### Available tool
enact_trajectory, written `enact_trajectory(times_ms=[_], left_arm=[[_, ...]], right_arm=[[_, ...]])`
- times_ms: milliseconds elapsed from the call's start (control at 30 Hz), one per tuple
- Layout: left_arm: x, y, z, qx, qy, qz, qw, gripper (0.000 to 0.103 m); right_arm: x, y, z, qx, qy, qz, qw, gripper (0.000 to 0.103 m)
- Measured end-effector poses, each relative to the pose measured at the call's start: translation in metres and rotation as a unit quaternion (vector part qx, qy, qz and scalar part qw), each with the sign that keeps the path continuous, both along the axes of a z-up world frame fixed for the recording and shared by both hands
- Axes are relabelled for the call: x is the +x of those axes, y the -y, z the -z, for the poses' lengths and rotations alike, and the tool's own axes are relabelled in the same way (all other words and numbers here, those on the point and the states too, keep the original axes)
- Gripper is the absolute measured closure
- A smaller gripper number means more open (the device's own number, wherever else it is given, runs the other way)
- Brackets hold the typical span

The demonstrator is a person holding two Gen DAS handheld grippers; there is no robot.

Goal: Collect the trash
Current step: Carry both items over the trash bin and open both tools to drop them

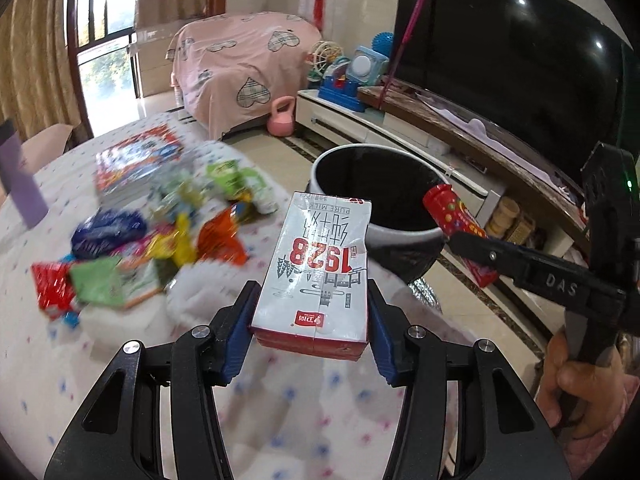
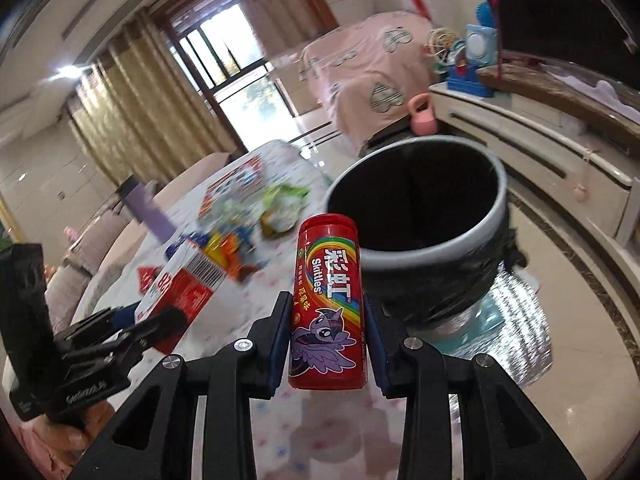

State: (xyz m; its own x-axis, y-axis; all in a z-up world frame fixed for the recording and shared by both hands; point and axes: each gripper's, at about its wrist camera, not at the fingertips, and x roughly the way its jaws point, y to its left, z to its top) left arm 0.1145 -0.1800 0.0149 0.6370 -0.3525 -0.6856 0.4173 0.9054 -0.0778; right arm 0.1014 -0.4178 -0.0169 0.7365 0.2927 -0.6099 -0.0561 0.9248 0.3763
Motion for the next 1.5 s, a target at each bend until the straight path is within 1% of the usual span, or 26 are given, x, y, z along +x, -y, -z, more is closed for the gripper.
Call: enact_trajectory(times_ms=[200,300,600,833,1067,1133,1167,1233,1267,1433,1467,1500], left_arm=[[0.024,0.035,-0.008,0.003,0.006,0.012,0.9999,0.053],[0.042,0.054,-0.007,0.014,0.002,0.019,0.9997,0.053],[0.083,0.089,0.004,0.029,-0.019,0.031,0.9989,0.053],[0.102,0.104,0.014,0.04,-0.028,0.033,0.9983,0.053],[0.116,0.109,0.024,0.038,-0.048,0.03,0.9977,0.052],[0.118,0.109,0.025,0.037,-0.055,0.029,0.9974,0.048],[0.117,0.108,0.024,0.032,-0.055,0.029,0.9975,0.046],[0.113,0.106,0.021,0.031,-0.049,0.026,0.9979,0.036],[0.109,0.104,0.018,0.029,-0.043,0.026,0.9983,0.035],[0.09,0.085,0.009,0.01,-0.033,0.023,0.9991,0.031],[0.085,0.08,0.007,0.006,-0.031,0.021,0.9993,0.031],[0.08,0.074,0.006,0.001,-0.028,0.018,0.9994,0.03]], right_arm=[[0.027,0.034,-0.004,-0.003,-0.002,0.028,1.0,0.068],[0.044,0.046,-0.006,-0.004,-0.003,0.033,0.999,0.068],[0.086,0.057,-0.006,-0.02,-0.01,0.035,0.999,0.068],[0.106,0.069,0.009,-0.016,-0.032,0.037,0.999,0.068],[0.118,0.079,0.017,-0.013,-0.044,0.039,0.998,0.068],[0.121,0.081,0.018,-0.014,-0.043,0.042,0.998,0.067],[0.121,0.083,0.018,-0.012,-0.042,0.043,0.998,0.064],[0.122,0.087,0.018,-0.002,-0.039,0.048,0.998,0.062],[0.121,0.088,0.018,0.0,-0.037,0.05,0.998,0.058],[0.11,0.09,0.013,0.018,-0.023,0.059,0.998,0.047],[0.106,0.089,0.011,0.021,-0.018,0.059,0.998,0.041],[0.103,0.087,0.01,0.024,-0.015,0.059,0.998,0.033]])
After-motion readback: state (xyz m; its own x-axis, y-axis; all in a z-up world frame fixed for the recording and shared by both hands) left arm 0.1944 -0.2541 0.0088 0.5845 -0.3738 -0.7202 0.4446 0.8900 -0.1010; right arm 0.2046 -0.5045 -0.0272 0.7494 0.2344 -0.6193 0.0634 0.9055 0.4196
